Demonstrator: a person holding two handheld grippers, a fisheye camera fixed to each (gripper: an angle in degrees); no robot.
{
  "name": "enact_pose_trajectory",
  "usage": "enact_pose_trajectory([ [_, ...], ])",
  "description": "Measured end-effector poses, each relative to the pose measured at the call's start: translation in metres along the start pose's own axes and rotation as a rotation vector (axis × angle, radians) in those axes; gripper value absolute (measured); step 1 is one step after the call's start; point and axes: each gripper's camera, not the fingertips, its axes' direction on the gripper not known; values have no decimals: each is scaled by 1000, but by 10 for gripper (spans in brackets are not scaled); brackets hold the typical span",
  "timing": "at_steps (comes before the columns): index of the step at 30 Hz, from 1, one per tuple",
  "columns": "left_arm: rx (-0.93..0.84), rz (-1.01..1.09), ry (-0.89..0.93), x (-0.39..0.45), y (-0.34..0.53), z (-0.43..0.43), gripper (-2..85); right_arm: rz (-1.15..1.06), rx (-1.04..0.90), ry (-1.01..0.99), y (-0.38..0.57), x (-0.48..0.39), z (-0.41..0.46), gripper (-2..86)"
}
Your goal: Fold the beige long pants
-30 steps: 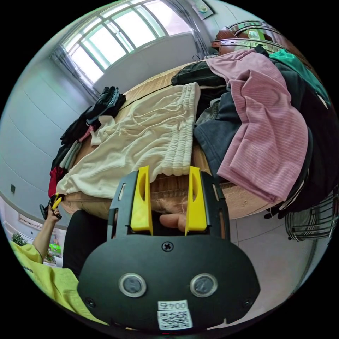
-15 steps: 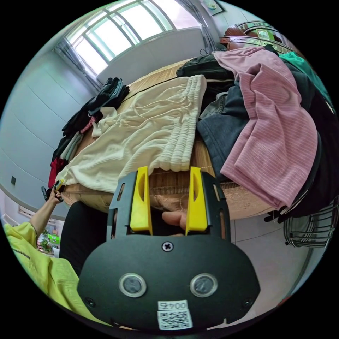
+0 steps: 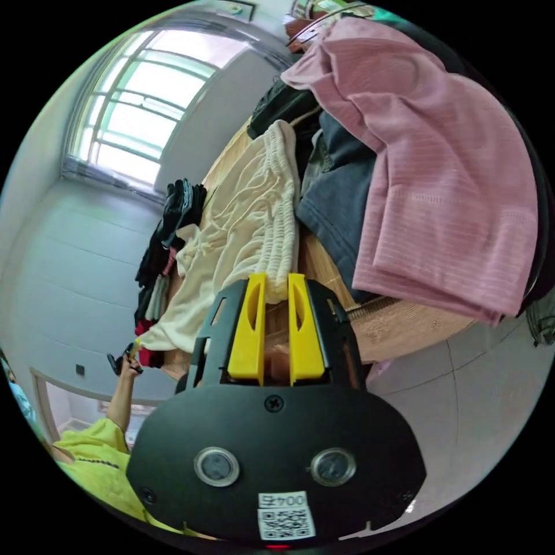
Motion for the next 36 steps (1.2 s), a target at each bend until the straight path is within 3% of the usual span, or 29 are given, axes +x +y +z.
enact_pose_trajectory([
  [5, -79, 54, -30, 0, -18, -24, 44, -338, -227, 329, -59, -85, -33, 27],
  [8, -156, 62, -48, -9, -23, -26, 45, -382, -322, 478, -84, -105, -48, 0],
  [13, -309, 95, -100, -30, -2, 3, 45, -397, -350, 429, -78, -119, -44, 6],
  [16, -260, 156, -142, -31, 20, 4, 44, -448, -339, 417, -49, -139, -13, 58],
  [21, -233, 282, -209, -33, 47, -15, 41, -536, -403, 570, -5, -168, 49, 50],
  [24, -200, 376, -271, -33, 69, -35, 31, -703, -408, 743, 23, -198, 76, 41],
  [26, -138, 359, -224, -40, 85, -50, 24, -815, -400, 863, 47, -214, 91, 28],
  [30, -83, 250, 39, -64, 126, -68, 15, -956, -298, 1002, 90, -214, 101, 18],
  [33, -37, 187, 224, -70, 165, -80, 14, -803, -215, 930, 87, -204, 74, 21],
  [36, 64, 72, 373, -66, 212, -98, 13, -385, -40, 509, 67, -169, 9, 45],
])
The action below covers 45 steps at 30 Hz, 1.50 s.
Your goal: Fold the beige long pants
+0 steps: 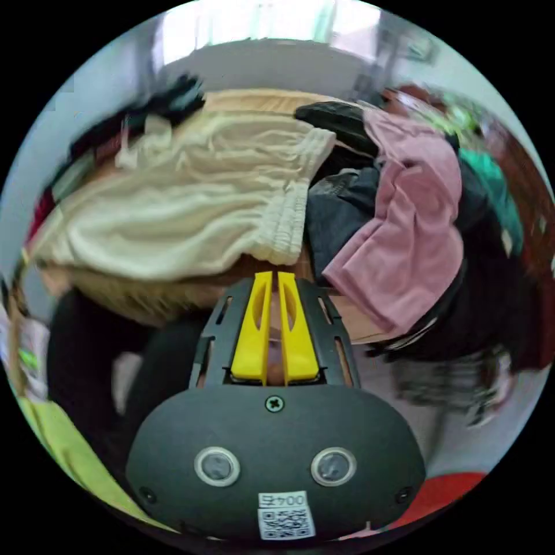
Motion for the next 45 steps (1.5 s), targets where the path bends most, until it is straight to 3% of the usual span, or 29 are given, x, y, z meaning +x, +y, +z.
enact_pose_trajectory([
  [2, 20, -45, 80, 9, 25, 0, 13, 328, 67, -382, 25, 63, 2, 90],
  [5, -25, -59, 172, 26, 58, 15, 14, 672, 162, -774, 71, 124, 32, 99],
  [8, -75, -44, 191, 34, 76, 30, 15, 856, 207, -914, 105, 147, 58, 108],
  [11, -82, -81, 180, 18, 80, 35, 14, 902, 186, -966, 115, 150, 78, 135],
  [17, -79, -75, 82, -15, 63, 20, 14, 1000, 136, -947, 119, 165, 96, 87],
  [21, -44, -88, 45, -39, 49, 2, 14, 928, 119, -873, 107, 166, 78, 67],
  [28, -1, -70, -9, -66, 27, -23, 14, 492, -19, -369, 21, 149, -7, 61],
  [32, -29, -25, -80, -73, 22, -22, 17, 429, -133, -223, 5, 155, 9, 72],
  [39, -307, 222, -121, -76, 17, 8, 68, 552, -37, -302, 57, 152, -6, 84],
  [45, -512, 249, -144, -121, 25, 10, 134, 590, 110, -677, 127, 116, -15, 63],
])
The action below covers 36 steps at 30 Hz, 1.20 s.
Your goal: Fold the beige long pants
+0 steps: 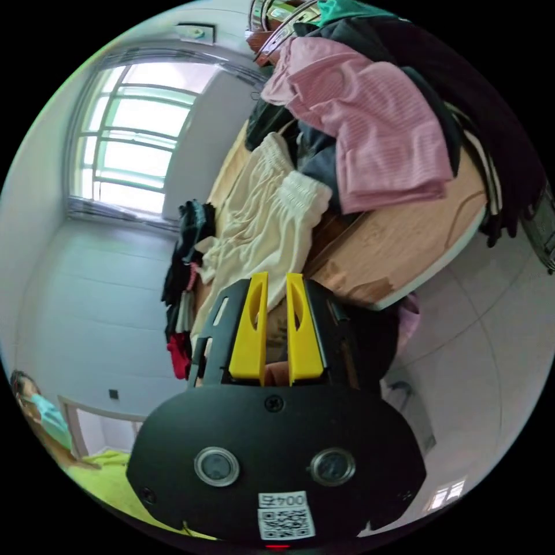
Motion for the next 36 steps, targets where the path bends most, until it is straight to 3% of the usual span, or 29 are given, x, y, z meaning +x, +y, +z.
enact_pose_trajectory([
  [2, 35, -17, 10, -8, -5, -3, 150, -58, -21, -127, 22, -8, 14, 56],
  [7, 254, -97, -91, -18, -71, 5, 176, -128, -68, -67, 38, -15, 54, 29],
  [14, 219, -168, -37, -39, -135, 73, 198, -120, -46, -56, 41, -18, 52, -5],
  [23, 233, -122, -167, 11, -150, 117, 51, -81, -52, -35, 32, -21, 54, -7],
  [26, 250, -46, -290, 39, -175, 89, 37, -73, -60, -23, 28, -24, 55, -7],
  [31, 211, 210, -694, 89, -267, 34, 29, -65, -76, -4, 21, -29, 59, -7],
  [36, 0, 334, -959, 78, -355, 82, 29, -60, -83, 9, 16, -37, 64, -7],
])
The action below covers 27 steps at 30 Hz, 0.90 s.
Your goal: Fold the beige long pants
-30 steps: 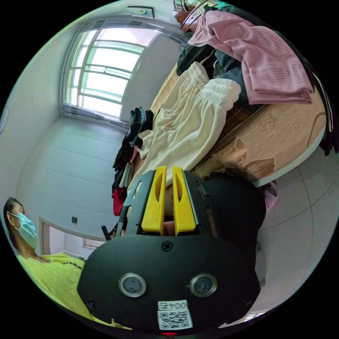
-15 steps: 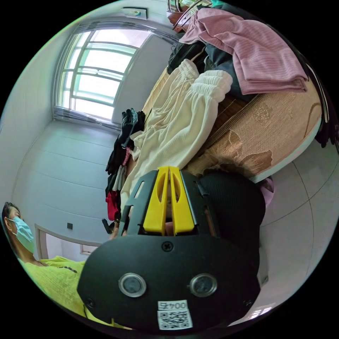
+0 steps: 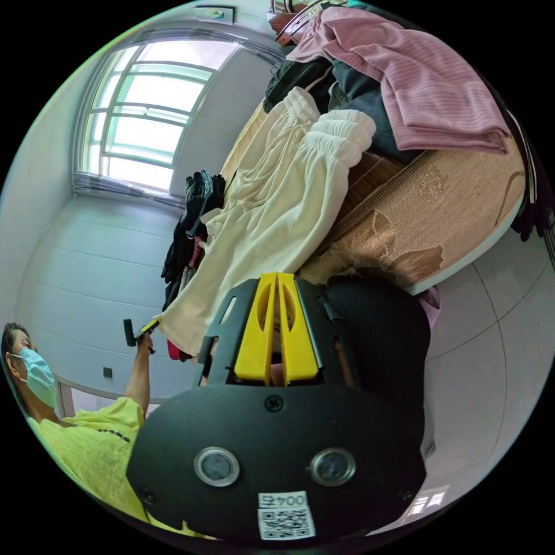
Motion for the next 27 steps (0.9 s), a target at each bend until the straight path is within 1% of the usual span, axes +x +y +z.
enact_pose_trajectory([
  [3, -68, 54, -37, 23, -35, 56, 34, 5, -11, 12, -5, -4, 3, -7],
  [5, -119, 72, -118, 44, -49, 90, 41, 13, -23, 18, -11, -6, 6, -7],
  [6, -150, 82, -200, 59, -54, 111, 49, 15, -24, 19, -12, -7, 7, -6],
  [8, -206, 125, -237, 79, -56, 140, 71, 17, -29, 22, -15, -10, 9, -6],
  [10, -276, 97, -149, 86, -57, 166, 105, 12, -30, 24, -17, -13, 10, -6],
  [12, -243, 0, -87, 75, -53, 165, 117, 2, -32, 23, -18, -16, 11, -4],
  [14, -148, -123, -48, 55, -46, 145, 120, -3, -22, 26, -18, -19, 11, 1],
  [15, -55, -210, -14, 39, -36, 125, 119, -5, -14, 28, -17, -20, 10, 3],
  [16, 38, -297, 49, 25, -21, 104, 117, -13, 6, 26, -14, -23, 7, 11],
  [17, 76, -338, 95, 19, -12, 94, 116, -19, 31, 18, -11, -24, 4, 23],
  [19, 213, -464, 350, 7, 33, 67, 106, -15, 85, 1, -4, -24, -3, 57],
  [20, 236, -488, 410, 8, 44, 63, 102, -4, 131, -8, 1, -23, -9, 67],
  [22, 316, -528, 633, 26, 90, 51, 86, 10, 185, -24, 9, -21, -17, 79],
  [23, 330, -536, 679, 33, 101, 49, 82, 29, 214, -26, 12, -18, -23, 83],
  [24, 354, -544, 762, 51, 122, 45, 71, 45, 230, -26, 13, -16, -26, 84],
  [25, 368, -546, 824, 70, 142, 43, 59, 78, 262, -41, 14, -9, -33, 90],
  [27, 356, -541, 851, 101, 164, 41, 42, 137, 310, -66, 10, 4, -43, 104],
])
